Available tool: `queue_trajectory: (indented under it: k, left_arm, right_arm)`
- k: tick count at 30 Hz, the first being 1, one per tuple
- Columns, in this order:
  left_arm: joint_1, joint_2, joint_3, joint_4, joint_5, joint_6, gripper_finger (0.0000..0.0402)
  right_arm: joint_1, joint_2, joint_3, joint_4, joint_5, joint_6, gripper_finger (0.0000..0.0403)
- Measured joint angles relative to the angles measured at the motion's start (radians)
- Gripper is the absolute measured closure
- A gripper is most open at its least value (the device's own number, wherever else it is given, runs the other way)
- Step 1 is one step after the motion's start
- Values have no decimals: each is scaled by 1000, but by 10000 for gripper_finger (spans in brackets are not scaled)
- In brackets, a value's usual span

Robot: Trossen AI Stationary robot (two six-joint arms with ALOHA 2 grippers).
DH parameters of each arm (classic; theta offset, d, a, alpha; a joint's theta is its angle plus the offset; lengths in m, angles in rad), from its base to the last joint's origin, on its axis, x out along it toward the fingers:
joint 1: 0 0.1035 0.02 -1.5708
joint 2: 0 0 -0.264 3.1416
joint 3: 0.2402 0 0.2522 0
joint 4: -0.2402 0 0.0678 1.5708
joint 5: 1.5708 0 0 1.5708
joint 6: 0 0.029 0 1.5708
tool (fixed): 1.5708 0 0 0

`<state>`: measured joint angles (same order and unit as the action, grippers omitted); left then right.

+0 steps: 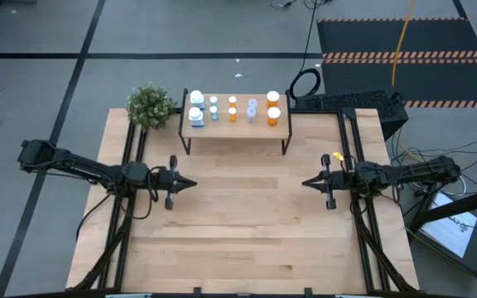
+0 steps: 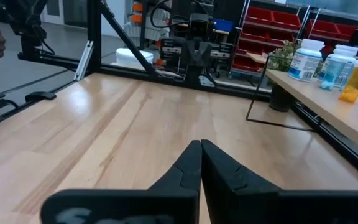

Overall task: Pick and place medicine bottles onto shelf by color
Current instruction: Return to Home Position

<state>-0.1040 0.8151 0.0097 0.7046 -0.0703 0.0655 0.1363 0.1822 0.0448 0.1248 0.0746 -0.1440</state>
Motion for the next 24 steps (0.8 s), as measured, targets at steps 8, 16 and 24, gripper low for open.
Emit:
queue_trajectory:
  k: [8, 16, 24]
  left_arm:
    - [0, -71, 0, -36, 54, 37, 395]
    - [15, -195, 0, -149, 89, 72, 391]
    - [82, -280, 0, -245, 156, 67, 392]
  right_arm:
    - [0, -78, -1, -65, 1, -3, 403]
    - [0, -180, -2, -107, -1, -27, 403]
    - [0, -181, -2, -111, 0, -48, 403]
